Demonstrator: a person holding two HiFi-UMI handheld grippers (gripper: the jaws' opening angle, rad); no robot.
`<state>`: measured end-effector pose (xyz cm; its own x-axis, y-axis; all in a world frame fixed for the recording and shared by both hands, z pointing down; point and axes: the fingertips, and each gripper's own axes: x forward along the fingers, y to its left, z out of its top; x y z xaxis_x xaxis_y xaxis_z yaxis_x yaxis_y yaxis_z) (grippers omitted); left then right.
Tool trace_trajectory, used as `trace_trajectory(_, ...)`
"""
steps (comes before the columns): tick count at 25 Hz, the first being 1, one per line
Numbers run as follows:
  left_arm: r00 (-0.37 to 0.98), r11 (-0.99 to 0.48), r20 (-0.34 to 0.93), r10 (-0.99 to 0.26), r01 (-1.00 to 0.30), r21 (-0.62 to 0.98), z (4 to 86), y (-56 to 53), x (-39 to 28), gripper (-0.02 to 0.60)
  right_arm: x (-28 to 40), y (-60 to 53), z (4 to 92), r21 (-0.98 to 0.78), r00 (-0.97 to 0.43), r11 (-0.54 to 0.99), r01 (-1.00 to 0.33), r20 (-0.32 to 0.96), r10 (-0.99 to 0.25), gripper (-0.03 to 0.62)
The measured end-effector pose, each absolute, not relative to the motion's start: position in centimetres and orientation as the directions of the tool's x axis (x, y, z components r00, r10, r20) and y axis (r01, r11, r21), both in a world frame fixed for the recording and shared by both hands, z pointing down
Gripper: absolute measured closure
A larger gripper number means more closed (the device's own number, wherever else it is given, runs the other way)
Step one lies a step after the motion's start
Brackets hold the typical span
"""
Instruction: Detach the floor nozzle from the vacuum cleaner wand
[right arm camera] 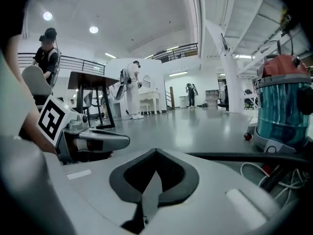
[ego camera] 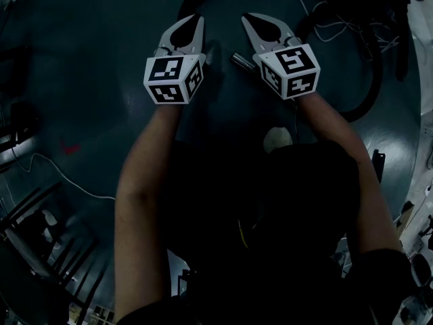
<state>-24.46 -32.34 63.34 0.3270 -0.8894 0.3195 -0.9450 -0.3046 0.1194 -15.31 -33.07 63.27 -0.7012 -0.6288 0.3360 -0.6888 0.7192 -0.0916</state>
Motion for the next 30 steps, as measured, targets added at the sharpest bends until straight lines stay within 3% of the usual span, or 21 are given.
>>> trace_trajectory(10, 0.316, -0.307, 0.227, -0.921, -0.949, 0.077, 60.9, -33.0, -23.9, 0.572, -14.4, -34.1, 61.4, -0.127, -0.698, 0.693, -0.71, 0.257, -0.669, 0.597)
trace_trajectory(30, 0.332, -0.323, 0.286, -0.899, -0.943, 0.08, 62.6, -33.1, -23.4, 0.572, -14.7, -33.4, 62.2, -0.097, -0.709, 0.714, -0.693, 0.269, -0.652, 0.599)
